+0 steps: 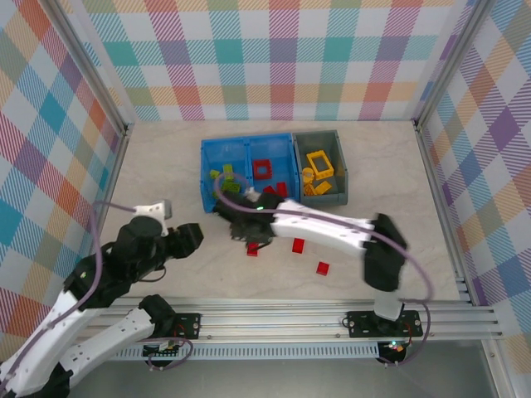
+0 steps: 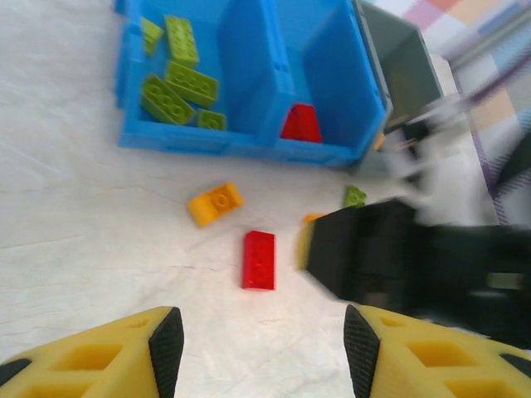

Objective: Sort the legos into containers by color

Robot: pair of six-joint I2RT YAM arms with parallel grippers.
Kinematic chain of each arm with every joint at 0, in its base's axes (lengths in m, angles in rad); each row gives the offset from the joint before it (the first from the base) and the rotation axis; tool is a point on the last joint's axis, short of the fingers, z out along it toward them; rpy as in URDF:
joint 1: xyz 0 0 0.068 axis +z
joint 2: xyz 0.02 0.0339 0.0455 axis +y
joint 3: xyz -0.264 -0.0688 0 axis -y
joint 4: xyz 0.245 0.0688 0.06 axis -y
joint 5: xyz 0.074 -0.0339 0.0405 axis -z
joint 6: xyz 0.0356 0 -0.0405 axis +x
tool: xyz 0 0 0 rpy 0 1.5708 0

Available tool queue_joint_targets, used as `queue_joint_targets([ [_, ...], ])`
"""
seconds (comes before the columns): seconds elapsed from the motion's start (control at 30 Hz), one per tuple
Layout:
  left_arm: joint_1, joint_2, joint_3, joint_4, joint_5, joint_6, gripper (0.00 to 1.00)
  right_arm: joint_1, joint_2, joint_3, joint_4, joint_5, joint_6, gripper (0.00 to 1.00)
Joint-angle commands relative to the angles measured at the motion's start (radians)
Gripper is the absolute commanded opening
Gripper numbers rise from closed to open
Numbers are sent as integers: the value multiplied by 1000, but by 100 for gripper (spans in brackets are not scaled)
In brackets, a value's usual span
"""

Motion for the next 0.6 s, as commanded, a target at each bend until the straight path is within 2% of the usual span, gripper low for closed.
queue_joint_targets([
  [0.0, -5, 96, 28, 196, 158, -7, 56, -141, -160, -139, 1, 91, -150, 15],
  [0.07, -26, 182, 32, 278, 187, -37, 56, -255, -229, -211, 41, 43, -286, 15],
  [0.13, -79, 271, 52, 331, 165, -43, 56, -352, -239, -222, 29, 31, -390, 16],
  [0.2, -144, 369, 89, 357, 123, -36, 56, -438, -213, -215, 29, 16, -492, 17],
  [0.33, -261, 530, 156, 414, 25, -28, 56, -587, -120, -189, 61, -57, -599, 16],
  [0.43, -300, 618, 175, 467, 1, -34, 56, -630, -12, -116, 42, -53, -654, 17],
  [0.57, -327, 689, 201, 484, -21, -32, 56, -635, 157, 32, -59, 66, -682, 18],
])
